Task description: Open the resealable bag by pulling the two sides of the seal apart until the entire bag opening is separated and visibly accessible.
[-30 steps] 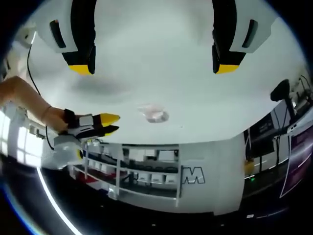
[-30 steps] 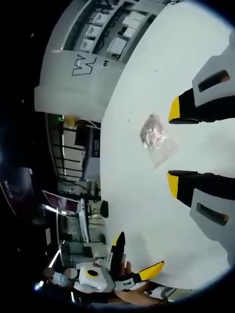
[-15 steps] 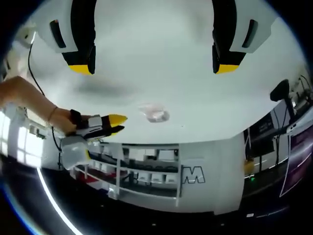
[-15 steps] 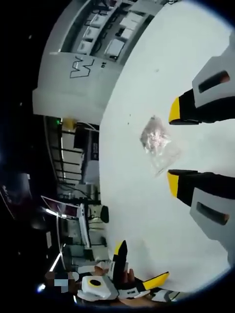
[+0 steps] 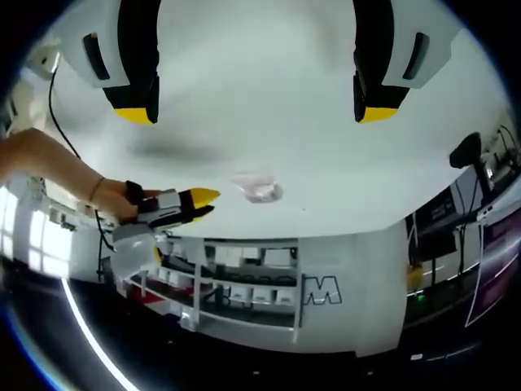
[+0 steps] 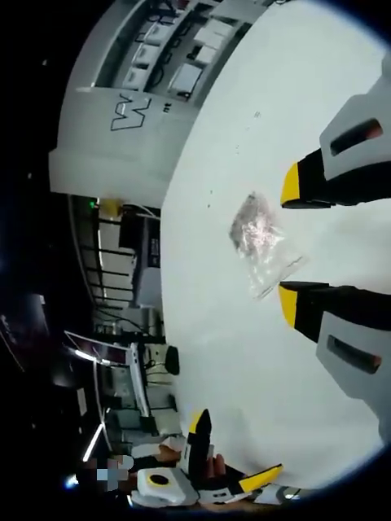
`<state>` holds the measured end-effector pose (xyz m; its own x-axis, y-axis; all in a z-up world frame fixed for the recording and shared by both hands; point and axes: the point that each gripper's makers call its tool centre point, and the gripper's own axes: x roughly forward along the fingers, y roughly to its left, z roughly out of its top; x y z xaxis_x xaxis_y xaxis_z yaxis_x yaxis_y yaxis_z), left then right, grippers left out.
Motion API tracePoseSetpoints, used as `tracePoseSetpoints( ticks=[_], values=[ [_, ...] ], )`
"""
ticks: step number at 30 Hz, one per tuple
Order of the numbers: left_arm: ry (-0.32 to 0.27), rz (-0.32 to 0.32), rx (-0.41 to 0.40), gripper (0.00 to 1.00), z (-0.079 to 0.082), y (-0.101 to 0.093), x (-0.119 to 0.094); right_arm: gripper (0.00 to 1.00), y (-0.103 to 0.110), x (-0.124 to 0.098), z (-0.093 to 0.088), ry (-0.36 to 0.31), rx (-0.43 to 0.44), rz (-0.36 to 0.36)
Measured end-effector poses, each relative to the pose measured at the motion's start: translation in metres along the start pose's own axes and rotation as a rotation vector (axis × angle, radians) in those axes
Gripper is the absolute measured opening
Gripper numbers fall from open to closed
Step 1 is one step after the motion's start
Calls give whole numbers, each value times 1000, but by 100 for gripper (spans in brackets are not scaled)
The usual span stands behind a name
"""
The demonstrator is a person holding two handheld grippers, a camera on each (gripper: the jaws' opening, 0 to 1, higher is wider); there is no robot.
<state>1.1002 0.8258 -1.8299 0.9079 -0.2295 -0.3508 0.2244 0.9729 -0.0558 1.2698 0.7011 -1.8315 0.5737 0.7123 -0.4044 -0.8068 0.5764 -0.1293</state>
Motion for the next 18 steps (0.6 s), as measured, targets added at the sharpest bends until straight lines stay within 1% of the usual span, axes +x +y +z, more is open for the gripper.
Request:
tracePoseSetpoints(
  ticks=[14, 18],
  values=[
    [3, -1, 0, 100, -1, -1, 1, 33, -8, 11, 0, 12, -8, 6],
    [4, 1, -2, 100, -1, 0, 2, 33, -7, 13, -1, 12, -8, 7]
  ],
)
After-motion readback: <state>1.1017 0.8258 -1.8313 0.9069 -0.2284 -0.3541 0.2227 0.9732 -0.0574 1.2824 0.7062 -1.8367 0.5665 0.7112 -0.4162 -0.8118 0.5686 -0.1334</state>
